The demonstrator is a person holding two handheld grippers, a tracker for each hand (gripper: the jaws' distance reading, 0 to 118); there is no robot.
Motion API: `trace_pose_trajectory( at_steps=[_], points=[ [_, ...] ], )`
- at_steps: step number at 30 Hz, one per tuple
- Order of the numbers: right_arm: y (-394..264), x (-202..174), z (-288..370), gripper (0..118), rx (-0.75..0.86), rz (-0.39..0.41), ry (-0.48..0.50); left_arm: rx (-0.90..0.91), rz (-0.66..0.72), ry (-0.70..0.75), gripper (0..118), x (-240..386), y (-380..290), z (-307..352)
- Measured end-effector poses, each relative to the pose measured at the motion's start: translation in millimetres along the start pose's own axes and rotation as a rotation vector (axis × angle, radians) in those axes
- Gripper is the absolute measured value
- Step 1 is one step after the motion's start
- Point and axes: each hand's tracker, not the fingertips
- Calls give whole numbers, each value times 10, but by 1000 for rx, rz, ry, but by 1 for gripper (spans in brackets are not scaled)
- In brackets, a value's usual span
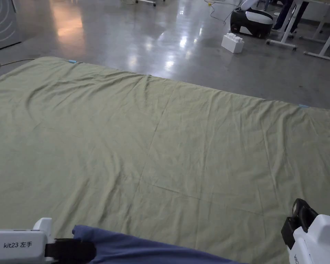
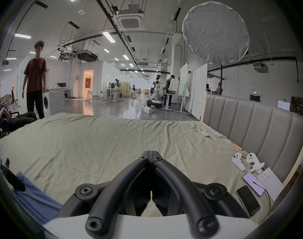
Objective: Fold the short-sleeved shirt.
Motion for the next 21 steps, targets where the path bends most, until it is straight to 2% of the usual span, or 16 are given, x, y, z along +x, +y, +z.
trace_pose_trajectory(
  at_steps=[7,11,16,21],
  points=[
    [20,-9,-17,0,4,2,8,55,-30,106,9,181,267,525],
    [26,-57,-33,0,12,4,23,67,-68,251,9,309,360,804],
    [21,-134,-40,0,12,-5,45,8,-157,381,9,591,348,820],
    [-8,-156,-42,0,9,-11,59,-13,-223,389,9,980,310,725]
  ],
)
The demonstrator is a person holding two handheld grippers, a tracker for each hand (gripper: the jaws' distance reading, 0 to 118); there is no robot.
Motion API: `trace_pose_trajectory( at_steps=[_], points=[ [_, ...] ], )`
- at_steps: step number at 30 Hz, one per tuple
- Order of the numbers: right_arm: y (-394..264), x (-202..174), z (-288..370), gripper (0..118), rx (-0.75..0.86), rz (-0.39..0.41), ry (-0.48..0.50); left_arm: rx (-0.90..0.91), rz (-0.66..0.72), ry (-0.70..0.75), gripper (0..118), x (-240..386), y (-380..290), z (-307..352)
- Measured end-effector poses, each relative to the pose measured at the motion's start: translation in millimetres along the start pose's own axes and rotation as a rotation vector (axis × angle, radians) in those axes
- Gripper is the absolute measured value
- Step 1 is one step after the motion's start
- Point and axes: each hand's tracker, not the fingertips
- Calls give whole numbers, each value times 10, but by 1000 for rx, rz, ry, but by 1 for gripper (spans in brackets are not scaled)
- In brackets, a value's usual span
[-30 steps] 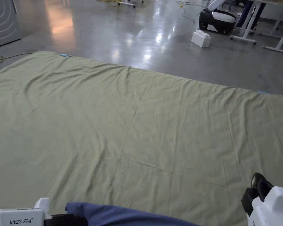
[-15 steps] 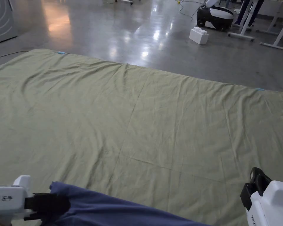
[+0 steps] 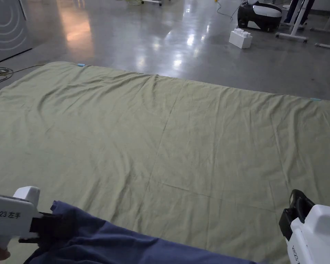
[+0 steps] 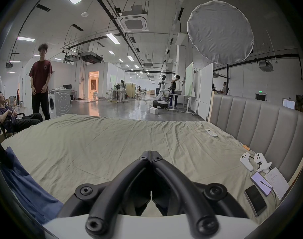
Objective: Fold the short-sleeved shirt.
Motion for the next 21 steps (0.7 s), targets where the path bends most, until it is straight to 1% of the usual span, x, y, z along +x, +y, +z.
trace_pose_trajectory(
  at_steps=[4,7,10,14,17,21],
  points=[
    [-5,14,17,0,0,-4,2,1,-71,-35,9,338,75,46],
    [-14,46,29,0,0,-7,-3,-19,-108,-106,9,639,111,16],
    [-24,78,43,0,-2,-12,-10,-60,-125,-180,9,953,93,-128],
    [-44,121,69,0,-5,-20,-20,-125,-100,-264,9,1336,-7,-487],
    [-60,160,88,0,-10,-30,-28,-162,-101,-238,9,1586,-128,-871],
    [-78,210,114,0,-16,-36,-39,-232,-72,-192,9,1713,-269,-1449]
  ],
)
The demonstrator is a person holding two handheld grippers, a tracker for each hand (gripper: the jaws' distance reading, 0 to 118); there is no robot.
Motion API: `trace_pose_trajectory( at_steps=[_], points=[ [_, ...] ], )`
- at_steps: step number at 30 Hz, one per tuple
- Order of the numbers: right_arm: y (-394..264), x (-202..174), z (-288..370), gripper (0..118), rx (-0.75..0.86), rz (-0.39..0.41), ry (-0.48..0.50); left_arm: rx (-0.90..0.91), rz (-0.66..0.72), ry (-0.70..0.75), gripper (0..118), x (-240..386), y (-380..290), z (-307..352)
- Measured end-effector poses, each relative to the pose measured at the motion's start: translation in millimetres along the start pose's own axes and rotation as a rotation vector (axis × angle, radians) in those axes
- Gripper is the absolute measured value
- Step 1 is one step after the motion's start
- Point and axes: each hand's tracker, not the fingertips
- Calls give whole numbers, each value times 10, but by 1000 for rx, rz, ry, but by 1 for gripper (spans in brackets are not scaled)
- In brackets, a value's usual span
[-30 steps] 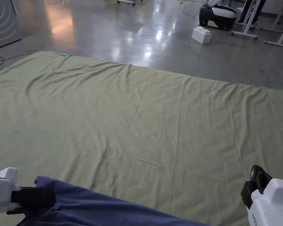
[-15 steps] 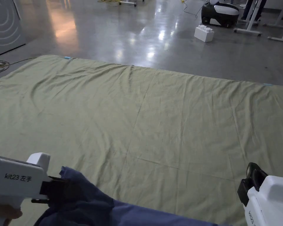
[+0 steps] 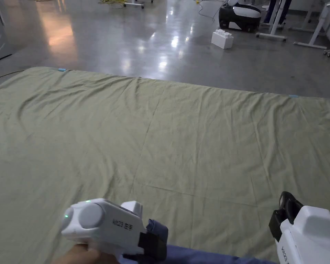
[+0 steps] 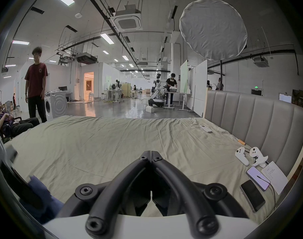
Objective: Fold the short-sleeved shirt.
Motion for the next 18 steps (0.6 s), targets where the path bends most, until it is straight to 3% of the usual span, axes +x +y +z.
trace_pose_trajectory(
  at_steps=[6,12,13,17,18],
  points=[
    [-14,96,31,0,-8,-3,-19,-37,48,93,9,53,-52,-575],
    [-21,145,46,0,-14,1,-32,-47,55,121,12,37,-120,-701],
    [-24,154,42,0,-16,0,-32,-42,60,104,16,18,-114,-679],
    [-33,164,49,0,-19,-5,-34,-8,62,36,59,56,-106,-464],
    [-35,166,52,0,-20,-6,-34,12,43,28,59,85,-101,-383]
  ],
)
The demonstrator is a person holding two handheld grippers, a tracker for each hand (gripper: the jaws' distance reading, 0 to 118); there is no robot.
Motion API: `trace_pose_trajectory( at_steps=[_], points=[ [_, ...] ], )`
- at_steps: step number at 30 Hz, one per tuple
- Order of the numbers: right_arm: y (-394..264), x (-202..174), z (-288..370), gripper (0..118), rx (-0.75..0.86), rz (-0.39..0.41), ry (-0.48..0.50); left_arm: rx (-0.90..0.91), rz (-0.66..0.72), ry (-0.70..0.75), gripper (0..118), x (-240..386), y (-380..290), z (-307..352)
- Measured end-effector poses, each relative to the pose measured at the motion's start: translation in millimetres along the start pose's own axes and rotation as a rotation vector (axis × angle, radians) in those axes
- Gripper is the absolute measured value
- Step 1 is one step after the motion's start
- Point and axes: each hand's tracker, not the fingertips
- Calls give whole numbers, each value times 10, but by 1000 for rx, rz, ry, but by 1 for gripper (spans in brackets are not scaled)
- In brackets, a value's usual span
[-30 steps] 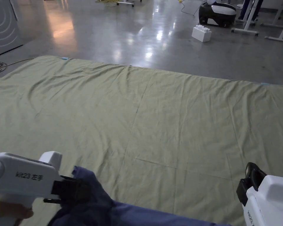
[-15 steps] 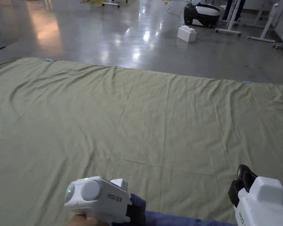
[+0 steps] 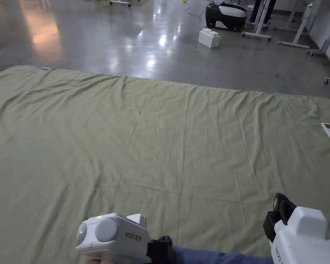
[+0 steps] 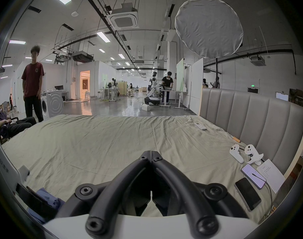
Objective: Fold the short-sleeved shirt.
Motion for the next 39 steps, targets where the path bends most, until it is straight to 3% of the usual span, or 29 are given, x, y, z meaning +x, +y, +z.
trace_pose_trajectory(
  at_steps=[6,9,13,24,30,31,32,35,37,39],
  points=[
    [-20,-3,20,0,-6,-6,5,111,-34,-35,54,27,5,288],
    [-32,6,24,0,-9,-9,6,109,-50,7,21,44,-24,208],
    [-42,32,31,0,-13,-10,4,-10,-97,44,15,121,-138,-77],
    [-55,93,61,0,-16,-7,-5,-44,-229,19,13,322,-496,-509],
    [-65,93,46,0,-19,-12,-2,27,-172,-48,13,128,-419,-170],
    [-62,85,46,0,-19,-12,0,69,-172,-48,15,78,-393,-23],
    [-58,79,44,0,-19,-11,2,106,-167,-51,23,8,-364,143],
    [-47,62,35,0,-15,-11,9,191,-124,-60,72,-293,-299,560],
    [-39,46,25,0,-13,-10,13,236,-93,-51,84,-566,-273,770],
    [-29,34,18,0,-11,-13,18,272,-49,-32,85,-855,-275,886]
  ],
)
